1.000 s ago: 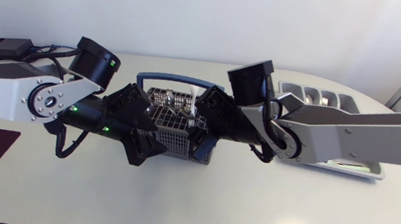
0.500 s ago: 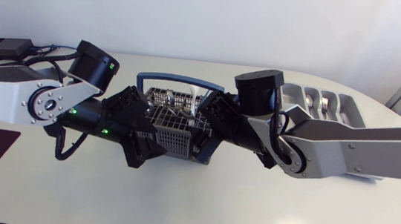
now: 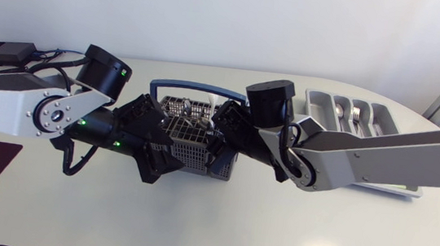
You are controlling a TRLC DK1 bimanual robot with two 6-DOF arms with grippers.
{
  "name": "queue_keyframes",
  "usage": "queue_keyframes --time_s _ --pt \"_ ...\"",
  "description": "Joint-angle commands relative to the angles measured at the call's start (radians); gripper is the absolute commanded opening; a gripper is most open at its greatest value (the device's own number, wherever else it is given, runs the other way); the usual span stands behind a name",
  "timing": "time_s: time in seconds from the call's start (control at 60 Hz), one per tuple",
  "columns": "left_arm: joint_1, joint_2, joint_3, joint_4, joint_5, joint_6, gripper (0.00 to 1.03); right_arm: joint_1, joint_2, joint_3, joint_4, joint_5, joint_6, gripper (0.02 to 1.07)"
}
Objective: Transfer all utensils from the basket to the drawer tray.
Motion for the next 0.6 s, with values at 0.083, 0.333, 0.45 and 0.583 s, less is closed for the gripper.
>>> queue_keyframes --time_s 0.083,0.333,0.45,0.583 --pt "0.001 0.031 -0.008 0.007 0.007 0.011 0.84 0.036 0.061 0.028 0.020 0.034 -0.028 0.45" --pt "0.000 0.060 -0.004 0.026 0.007 0.011 0.84 0.051 0.079 0.049 0.031 0.074 -0.032 0.07" --pt "-0.004 0.084 0.009 0.032 0.007 0.010 0.84 0.054 0.072 0.060 0.031 0.089 -0.031 0.07" --pt "-0.008 0.109 0.021 0.032 0.007 0.008 0.84 0.062 0.064 0.074 0.029 0.096 -0.031 0.07"
